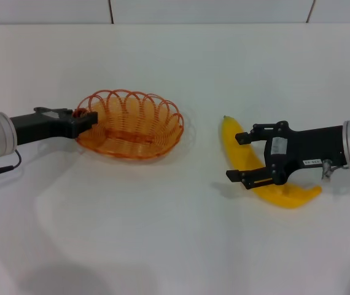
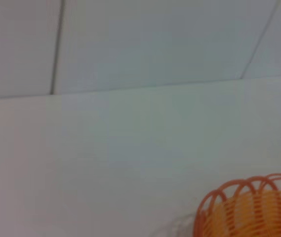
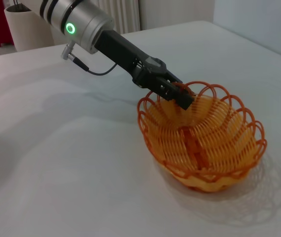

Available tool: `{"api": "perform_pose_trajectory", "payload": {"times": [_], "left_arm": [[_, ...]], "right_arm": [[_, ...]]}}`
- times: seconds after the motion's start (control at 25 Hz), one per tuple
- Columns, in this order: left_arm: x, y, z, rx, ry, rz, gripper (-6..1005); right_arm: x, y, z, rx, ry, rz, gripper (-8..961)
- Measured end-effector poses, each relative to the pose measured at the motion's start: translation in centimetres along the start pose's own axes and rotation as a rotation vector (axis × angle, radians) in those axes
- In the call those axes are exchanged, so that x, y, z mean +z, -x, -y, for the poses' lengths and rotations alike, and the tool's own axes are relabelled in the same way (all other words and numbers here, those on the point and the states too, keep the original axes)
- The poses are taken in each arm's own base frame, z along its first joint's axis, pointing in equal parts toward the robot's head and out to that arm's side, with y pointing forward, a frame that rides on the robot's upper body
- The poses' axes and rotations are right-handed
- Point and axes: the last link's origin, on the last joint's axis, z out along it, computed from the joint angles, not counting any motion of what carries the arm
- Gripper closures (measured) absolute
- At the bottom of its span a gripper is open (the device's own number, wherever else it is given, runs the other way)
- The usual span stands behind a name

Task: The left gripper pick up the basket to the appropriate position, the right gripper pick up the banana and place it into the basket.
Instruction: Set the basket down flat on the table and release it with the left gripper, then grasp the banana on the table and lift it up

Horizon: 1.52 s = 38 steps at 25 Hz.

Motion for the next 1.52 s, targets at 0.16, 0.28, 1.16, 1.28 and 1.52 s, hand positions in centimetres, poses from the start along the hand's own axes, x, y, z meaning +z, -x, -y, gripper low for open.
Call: {"api": "perform_pose_trajectory", "payload": {"times": [0.16, 0.28, 1.16, 1.28, 1.52], "left_arm": [[-0.1, -0.4, -0.1, 0.023, 0.013, -0.025, 694], [-0.4, -0.5, 0.0, 0.038, 0.005, -0.056, 638], [-5.1, 3.1, -0.9, 0.295, 0.072, -0.191, 210], [-6.4, 4.4, -1.2, 0.311, 0.093, -0.194, 211], [-7.8, 6.0, -1.4, 0.299, 0.111, -0.171, 212]], "right_arm": [[0.0, -0.1, 0.0, 0.001, 0.000, -0.001, 96], [0.1, -0.1, 0.0, 0.004, 0.002, -0.001, 97], [0.4, 0.0, 0.3, 0.012, -0.033, 0.010, 97], [0.3, 0.5, 0.3, 0.018, -0.032, 0.023, 97], [-0.6, 1.8, -0.6, -0.011, -0.066, 0.003, 95]]}}
